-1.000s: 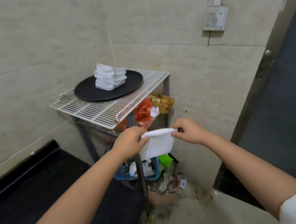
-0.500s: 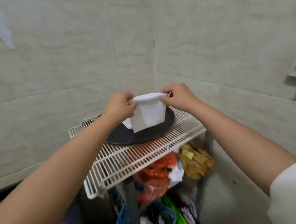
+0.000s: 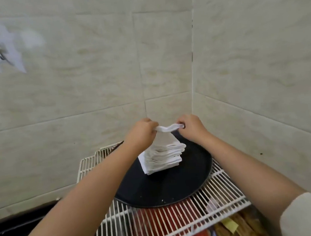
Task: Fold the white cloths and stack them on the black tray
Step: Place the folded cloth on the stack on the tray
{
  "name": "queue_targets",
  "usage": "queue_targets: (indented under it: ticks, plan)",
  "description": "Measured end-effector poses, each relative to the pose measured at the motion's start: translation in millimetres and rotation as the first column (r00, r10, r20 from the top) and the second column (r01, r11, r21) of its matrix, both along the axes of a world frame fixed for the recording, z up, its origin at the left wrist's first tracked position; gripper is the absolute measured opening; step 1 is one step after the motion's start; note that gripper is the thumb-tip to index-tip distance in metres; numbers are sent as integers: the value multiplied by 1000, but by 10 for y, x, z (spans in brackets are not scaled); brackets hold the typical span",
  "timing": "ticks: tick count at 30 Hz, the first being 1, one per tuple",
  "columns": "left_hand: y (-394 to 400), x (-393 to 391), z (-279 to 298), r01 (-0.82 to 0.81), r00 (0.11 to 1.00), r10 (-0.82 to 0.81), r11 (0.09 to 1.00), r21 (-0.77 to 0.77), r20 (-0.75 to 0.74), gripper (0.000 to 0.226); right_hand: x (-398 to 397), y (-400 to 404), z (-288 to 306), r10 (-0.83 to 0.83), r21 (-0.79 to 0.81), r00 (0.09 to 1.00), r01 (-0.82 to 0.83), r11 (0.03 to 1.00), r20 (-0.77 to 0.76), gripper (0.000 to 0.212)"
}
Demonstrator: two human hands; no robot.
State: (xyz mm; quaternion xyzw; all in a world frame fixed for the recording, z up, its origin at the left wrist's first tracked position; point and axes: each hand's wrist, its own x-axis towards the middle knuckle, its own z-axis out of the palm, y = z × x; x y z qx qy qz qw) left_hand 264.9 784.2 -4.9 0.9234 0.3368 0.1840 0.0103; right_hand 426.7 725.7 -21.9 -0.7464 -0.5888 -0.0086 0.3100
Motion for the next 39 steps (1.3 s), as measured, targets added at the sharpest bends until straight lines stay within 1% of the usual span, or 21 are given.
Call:
queue_targets:
  ticks: [2, 4, 6, 8, 12, 14, 16, 20, 22, 25, 28, 31, 33, 36, 39]
  plan:
    - [-7, -17, -147, -12, 992, 15, 1000, 26, -122, 34, 46, 10, -207, 55, -72, 998, -55, 996, -6, 20]
    - [-13, -50, -230, -57, 980, 66, 997, 51, -190, 33, 93, 4, -359, 103, -111, 995, -103, 989, -6, 16]
    - [-23, -90, -278, -95, 977, 100, 995, 37, -186, 33, 134, 15, -429, 157, -153, 987, -153, 976, 14, 13]
    - [-105, -111, -302, -132, 976, 133, 991, 15, -174, 34, 203, 21, -434, 206, -191, 978, -200, 961, 13, 16]
    - [-352, -226, -315, -279, 956, 278, 960, 7, -92, 40, 233, -67, -289, 277, -223, 960, -264, 938, 31, 38]
    - [-464, -353, -319, -381, 922, 381, 925, 5, -69, 40, 128, -114, -177, 315, -212, 947, -294, 932, 70, 39]
    - [-581, -554, -308, -490, 868, 490, 871, 14, -85, 39, -102, -153, -69, 387, -189, 916, -364, 912, 103, 36]
    - [-938, -1243, -266, -680, 724, 679, 732, 36, -125, 39, -883, -166, 24, 557, -155, 815, -537, 829, 161, 32]
    - [-1184, -1729, -242, -760, 636, 758, 648, 54, -147, 38, -1421, -178, 38, 652, -168, 736, -630, 758, 183, 36]
    - [-1685, -2581, -253, -865, 474, 867, 492, 102, -154, 37, -2403, -325, 35, 772, -188, 601, -750, 634, 207, 40]
    - [-2297, -3515, -303, -942, 279, 945, 304, 143, -170, 42, -3503, -641, -3, 861, -192, 451, -847, 496, 233, 41]
    - [-2993, -4455, -345, -984, 95, 976, 122, 132, -195, 44, -4610, -1096, -42, 917, -241, 285, -903, 355, 279, 43]
    - [-3483, -5064, -361, -990, -18, 974, 14, 141, -226, 43, -5335, -1458, -49, 934, -266, 196, -923, 278, 298, 45]
    - [-4211, -5939, -356, -981, -160, 957, -125, 150, -244, 44, -6379, -2027, -46, 946, -270, 92, -946, 181, 312, 49]
    - [-4899, -6742, -305, -954, -283, 927, -248, 168, -244, 49, -7333, -2584, -62, 947, -250, 17, -963, 102, 320, 53]
